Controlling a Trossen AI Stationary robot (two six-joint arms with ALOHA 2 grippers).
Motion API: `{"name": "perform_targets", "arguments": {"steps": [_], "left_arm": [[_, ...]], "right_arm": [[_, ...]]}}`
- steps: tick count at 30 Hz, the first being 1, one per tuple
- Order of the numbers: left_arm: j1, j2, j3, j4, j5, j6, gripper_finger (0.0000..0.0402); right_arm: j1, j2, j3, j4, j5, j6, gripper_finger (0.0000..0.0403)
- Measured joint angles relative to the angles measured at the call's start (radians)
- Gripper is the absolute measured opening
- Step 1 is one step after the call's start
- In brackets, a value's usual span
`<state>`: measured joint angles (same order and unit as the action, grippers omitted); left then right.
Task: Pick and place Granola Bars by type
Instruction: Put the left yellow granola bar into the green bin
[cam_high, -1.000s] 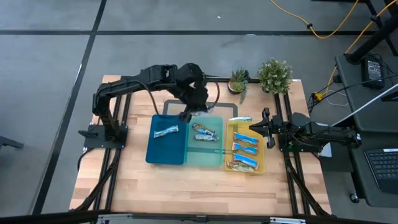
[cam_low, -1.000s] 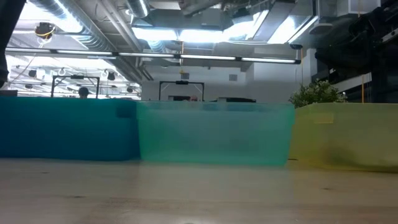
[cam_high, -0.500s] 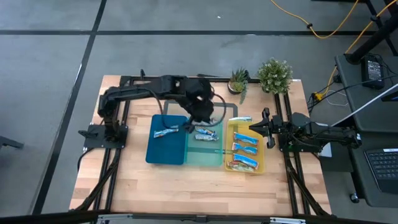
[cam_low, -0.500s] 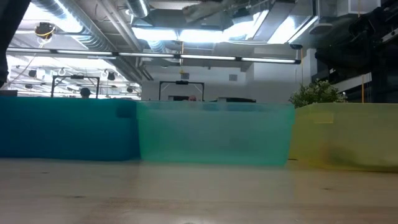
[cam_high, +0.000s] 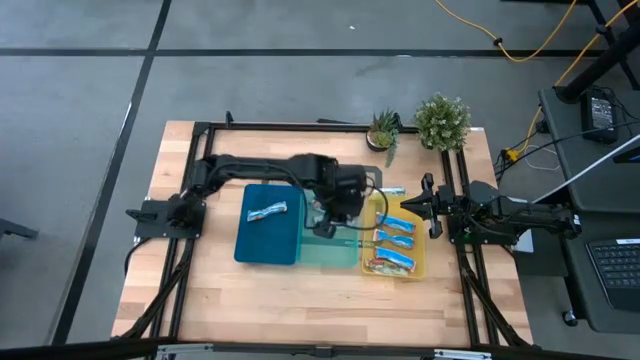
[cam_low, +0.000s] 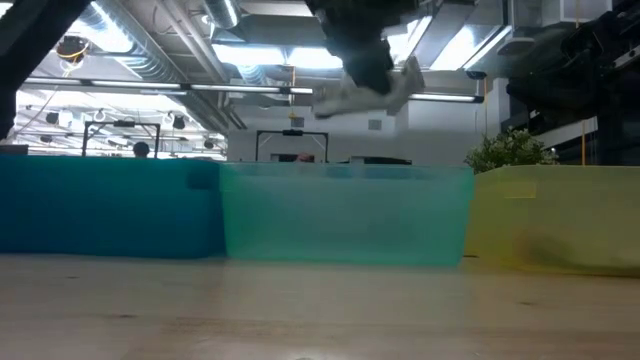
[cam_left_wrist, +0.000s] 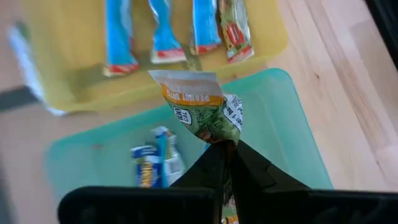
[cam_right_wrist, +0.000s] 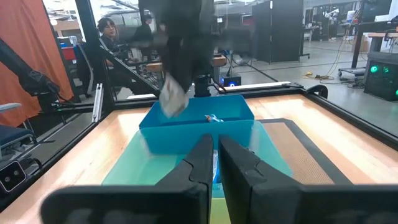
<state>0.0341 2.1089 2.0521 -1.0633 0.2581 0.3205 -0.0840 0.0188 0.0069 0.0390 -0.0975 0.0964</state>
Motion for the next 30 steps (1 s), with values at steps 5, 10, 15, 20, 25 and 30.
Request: {"name": "perform_targets", "arguments": {"steps": [5, 10, 15, 20, 25, 30], "left_arm": [[-0.030, 0.061, 0.000, 0.008, -0.001, -0.074, 0.0008], [-0.049, 0.113, 0.000, 0.013, -0.047, -0.143, 0.0007], [-0.055, 0.150, 0.000, 0.009, -0.101, -0.207, 0.0009], [-0.053, 0.184, 0.000, -0.016, -0.124, -0.260, 0.0012], [-0.054, 0.203, -0.001, -0.015, -0.120, -0.282, 0.0010], [-0.060, 0.203, -0.023, -0.021, -0.122, -0.285, 0.0012]], "right_arm": [[0.000, 0.000, 0.000, 0.000, 0.000, 0.000, 0.0029], [0.000, 0.000, 0.000, 0.000, 0.000, 0.000, 0.0029], [0.000, 0.000, 0.000, 0.000, 0.000, 0.000, 0.0029], [0.000, 0.000, 0.000, 0.000, 0.000, 0.000, 0.0029], [0.000, 0.000, 0.000, 0.000, 0.000, 0.000, 0.0029], [0.000, 0.000, 0.000, 0.000, 0.000, 0.000, 0.0029]]}}
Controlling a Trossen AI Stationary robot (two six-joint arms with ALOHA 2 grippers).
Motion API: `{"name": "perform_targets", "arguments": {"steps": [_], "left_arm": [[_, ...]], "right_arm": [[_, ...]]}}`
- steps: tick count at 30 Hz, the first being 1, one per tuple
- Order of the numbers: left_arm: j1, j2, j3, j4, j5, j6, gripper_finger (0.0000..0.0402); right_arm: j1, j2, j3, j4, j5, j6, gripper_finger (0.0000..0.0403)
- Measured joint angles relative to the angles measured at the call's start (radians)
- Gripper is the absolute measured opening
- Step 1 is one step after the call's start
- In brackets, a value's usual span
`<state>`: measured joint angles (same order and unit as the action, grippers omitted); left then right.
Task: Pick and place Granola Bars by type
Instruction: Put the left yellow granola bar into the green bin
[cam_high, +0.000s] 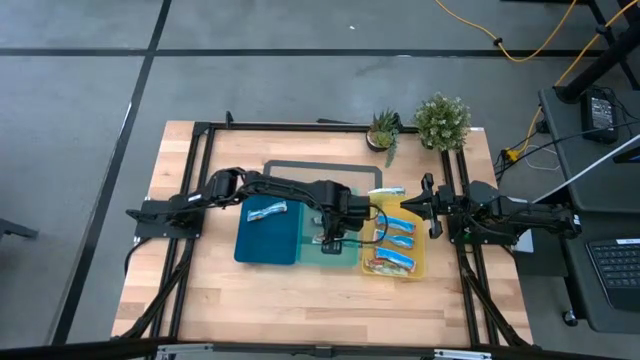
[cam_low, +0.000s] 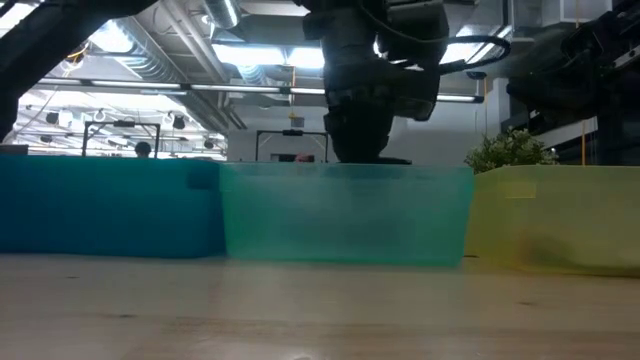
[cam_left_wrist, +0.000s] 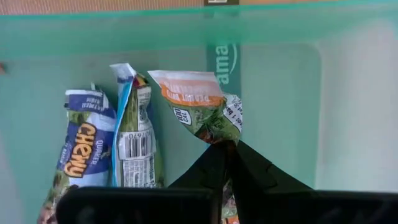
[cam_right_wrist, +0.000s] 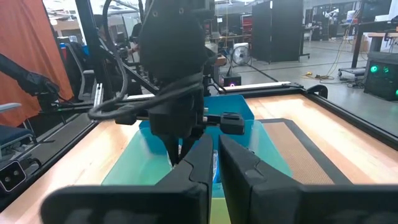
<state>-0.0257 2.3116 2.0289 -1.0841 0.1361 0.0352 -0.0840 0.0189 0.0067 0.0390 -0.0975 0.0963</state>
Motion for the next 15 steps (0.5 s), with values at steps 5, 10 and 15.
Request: {"name": "perform_targets", "arguments": {"steps": [5, 10, 15], "left_arm": [[0.000, -0.001, 0.001, 0.015, -0.005, -0.007, 0.0012], [0.000, -0.001, 0.001, 0.014, -0.006, -0.032, 0.0022], [-0.005, -0.001, 0.001, 0.015, -0.013, -0.044, 0.0037]], "right_arm": [[0.000, 0.000, 0.000, 0.000, 0.000, 0.000, 0.0029], [0.000, 0.000, 0.000, 0.000, 0.000, 0.000, 0.0029], [0.000, 0.000, 0.000, 0.000, 0.000, 0.000, 0.0029]]}}
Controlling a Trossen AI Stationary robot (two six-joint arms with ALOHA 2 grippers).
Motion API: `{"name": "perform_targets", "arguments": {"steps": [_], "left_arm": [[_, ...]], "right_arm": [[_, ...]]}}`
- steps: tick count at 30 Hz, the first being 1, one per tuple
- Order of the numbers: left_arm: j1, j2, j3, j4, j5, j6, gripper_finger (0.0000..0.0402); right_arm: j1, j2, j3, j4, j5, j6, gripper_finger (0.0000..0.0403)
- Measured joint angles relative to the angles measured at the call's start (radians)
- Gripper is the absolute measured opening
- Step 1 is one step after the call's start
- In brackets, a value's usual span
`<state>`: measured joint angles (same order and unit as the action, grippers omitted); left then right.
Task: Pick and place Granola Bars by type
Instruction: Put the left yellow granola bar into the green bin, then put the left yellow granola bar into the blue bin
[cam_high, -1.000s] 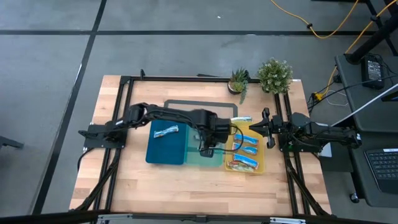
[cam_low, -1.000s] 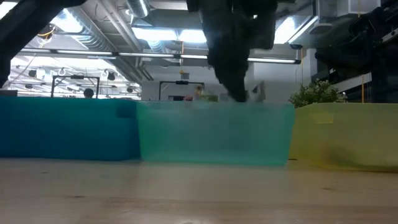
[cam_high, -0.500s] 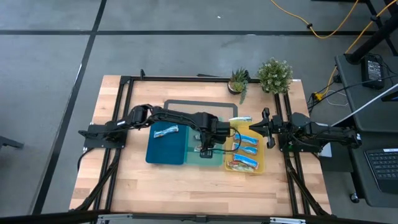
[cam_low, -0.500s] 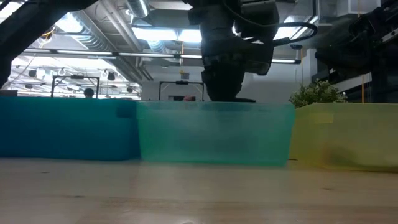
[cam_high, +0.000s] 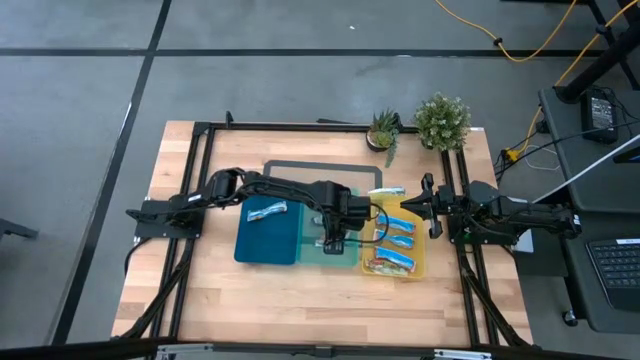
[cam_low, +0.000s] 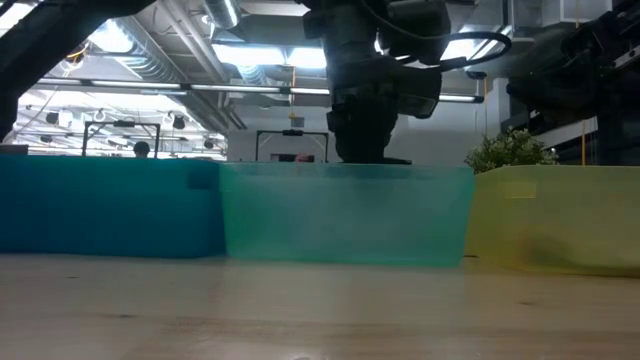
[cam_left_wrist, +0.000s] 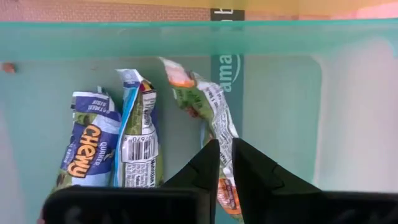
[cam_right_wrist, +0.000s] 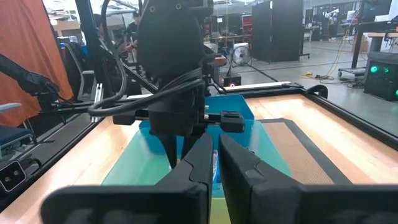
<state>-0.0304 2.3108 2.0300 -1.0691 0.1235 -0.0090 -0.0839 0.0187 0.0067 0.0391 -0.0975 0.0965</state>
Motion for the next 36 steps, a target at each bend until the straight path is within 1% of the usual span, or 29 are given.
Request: {"name": "perform_targets", "arguments": {"steps": [4, 9, 15, 19, 21, 26, 32, 34, 36], "left_arm": [[-0.005, 0.000, 0.000, 0.000, -0.006, -0.016, 0.0048], [-0.018, 0.000, 0.000, 0.000, -0.054, -0.035, 0.0057], [-0.037, 0.000, 0.000, -0.014, -0.167, -0.084, 0.0080], [-0.049, -0.007, 0.001, -0.073, -0.212, -0.144, 0.0105], [-0.057, -0.016, 0.005, -0.132, -0.236, -0.159, 0.0119], [-0.072, -0.057, 0.018, -0.263, -0.351, -0.182, 0.0145], [-0.073, -0.158, 0.018, -0.282, -0.442, -0.165, 0.0156], [-0.065, -0.186, 0.012, -0.260, -0.442, -0.116, 0.0157], [-0.053, -0.202, -0.008, -0.174, -0.380, -0.051, 0.0156]], "right_arm": [[0.000, 0.000, 0.000, 0.000, 0.000, 0.000, 0.0029], [0.000, 0.000, 0.000, 0.000, 0.000, 0.000, 0.0029], [0.000, 0.000, 0.000, 0.000, 0.000, 0.000, 0.0029], [0.000, 0.000, 0.000, 0.000, 0.000, 0.000, 0.0029], [0.000, 0.000, 0.000, 0.000, 0.000, 0.000, 0.0029], [0.000, 0.000, 0.000, 0.000, 0.000, 0.000, 0.0029], [0.000, 0.001, 0.000, 0.000, 0.000, 0.000, 0.0029], [0.000, 0.001, 0.000, -0.001, 0.000, 0.000, 0.0029], [0.000, 0.001, 0.000, 0.000, 0.000, 0.000, 0.0029]]}}
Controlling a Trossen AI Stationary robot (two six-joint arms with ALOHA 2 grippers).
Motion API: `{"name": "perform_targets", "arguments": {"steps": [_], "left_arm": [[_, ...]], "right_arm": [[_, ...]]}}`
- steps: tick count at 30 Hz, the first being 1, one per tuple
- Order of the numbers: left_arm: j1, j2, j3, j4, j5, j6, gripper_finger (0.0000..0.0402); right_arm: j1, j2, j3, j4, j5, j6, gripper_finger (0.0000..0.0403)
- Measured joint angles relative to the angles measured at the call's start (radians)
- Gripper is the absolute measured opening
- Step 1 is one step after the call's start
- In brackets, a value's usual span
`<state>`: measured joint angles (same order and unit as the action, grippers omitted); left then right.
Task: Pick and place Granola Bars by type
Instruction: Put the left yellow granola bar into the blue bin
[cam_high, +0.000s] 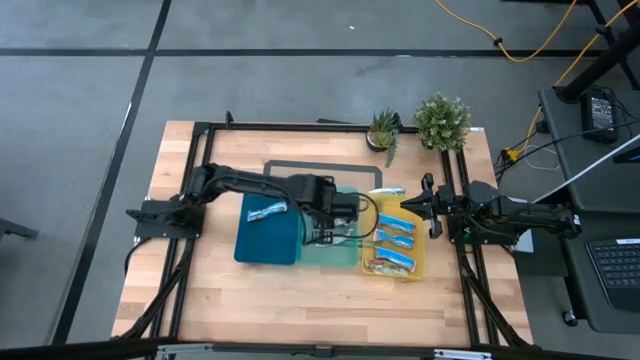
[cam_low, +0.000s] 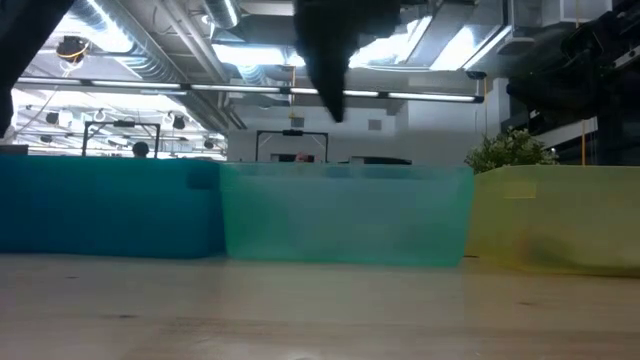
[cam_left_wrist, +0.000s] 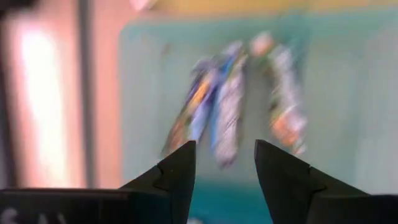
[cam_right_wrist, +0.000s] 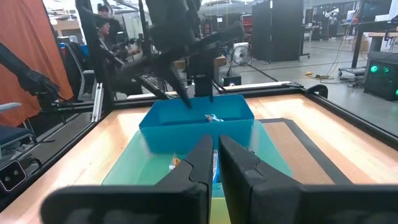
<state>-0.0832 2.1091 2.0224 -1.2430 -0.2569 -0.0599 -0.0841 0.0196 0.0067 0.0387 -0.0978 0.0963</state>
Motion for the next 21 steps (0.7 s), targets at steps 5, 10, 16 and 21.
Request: {"name": "perform_targets", "arguments": {"steps": [5, 10, 16, 21], "left_arm": [[0.025, 0.021, -0.051, 0.193, 0.125, 0.148, 0.0152], [0.049, 0.023, -0.104, 0.290, 0.209, 0.153, 0.0173], [0.026, 0.023, -0.166, 0.406, 0.229, 0.113, 0.0225], [-0.012, 0.048, -0.213, 0.432, 0.183, 0.060, 0.0243]], "right_arm": [[0.000, 0.000, 0.000, 0.000, 0.000, 0.000, 0.0029], [0.000, 0.000, 0.000, 0.000, 0.000, 0.000, 0.0029], [0.000, 0.000, 0.000, 0.000, 0.000, 0.000, 0.0029], [0.000, 0.000, 0.000, 0.000, 0.000, 0.000, 0.0029]]}}
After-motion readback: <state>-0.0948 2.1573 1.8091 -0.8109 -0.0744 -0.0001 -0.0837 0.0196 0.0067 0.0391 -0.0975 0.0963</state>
